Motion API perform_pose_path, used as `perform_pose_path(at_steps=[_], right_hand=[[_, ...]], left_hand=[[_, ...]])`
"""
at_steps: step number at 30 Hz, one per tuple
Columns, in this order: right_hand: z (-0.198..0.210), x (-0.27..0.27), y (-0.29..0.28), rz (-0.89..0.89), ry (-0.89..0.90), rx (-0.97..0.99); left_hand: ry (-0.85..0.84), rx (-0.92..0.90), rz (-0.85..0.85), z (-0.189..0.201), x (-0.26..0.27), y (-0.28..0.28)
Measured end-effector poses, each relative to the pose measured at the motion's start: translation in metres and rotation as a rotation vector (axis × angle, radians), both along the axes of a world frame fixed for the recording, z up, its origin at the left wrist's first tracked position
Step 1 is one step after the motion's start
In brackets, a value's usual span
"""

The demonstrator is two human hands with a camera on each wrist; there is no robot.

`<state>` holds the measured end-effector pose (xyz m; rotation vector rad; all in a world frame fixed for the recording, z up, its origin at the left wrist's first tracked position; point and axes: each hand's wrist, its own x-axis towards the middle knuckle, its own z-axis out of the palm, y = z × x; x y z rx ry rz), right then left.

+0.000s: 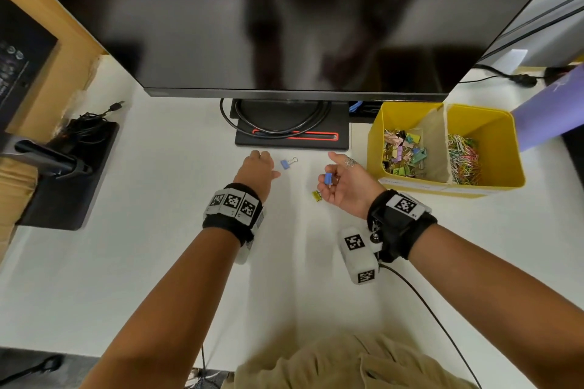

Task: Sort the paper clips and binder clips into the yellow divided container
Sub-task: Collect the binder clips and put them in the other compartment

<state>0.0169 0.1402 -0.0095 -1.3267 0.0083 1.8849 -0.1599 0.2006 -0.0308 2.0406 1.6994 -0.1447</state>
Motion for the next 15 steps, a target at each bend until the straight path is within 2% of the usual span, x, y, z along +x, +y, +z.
perform_pose_path(at_steps=[2,4,6,8,9,10,13,15], right_hand=[[0.001,-0.001,0.002,0.065,-0.074,-0.022],[0.000,-0.003,0.002,0.161,-0.267,0.005],[-0.002,-0.006,0.002,0.324,-0.566,0.126],[-0.005,-0.008,0.000,0.534,-0.895,0.346],[-0.006,-0.007,-0.001,0.648,-1.039,0.454],[-0.006,-0.005,-0.002,0.758,-1.152,0.530],[-0.006,-0.001,-0.006,1.083,-1.348,0.591],[-0.005,0.001,-0.009,1.172,-1.435,0.606]], left_hand=[[-0.078,0.015,0.065,0.000,-0.005,-0.001],[-0.293,0.025,0.209,0.007,-0.009,-0.003],[-0.696,-0.129,0.466,0.013,-0.011,-0.006],[-1.179,-0.426,0.757,0.022,-0.010,-0.008],[-1.354,-0.539,0.843,0.025,-0.010,-0.008],[-1.446,-0.620,0.884,0.026,-0.011,-0.008],[-1.464,-0.662,0.868,0.030,-0.011,-0.007],[-1.342,-0.601,0.879,0.033,-0.006,-0.004]])
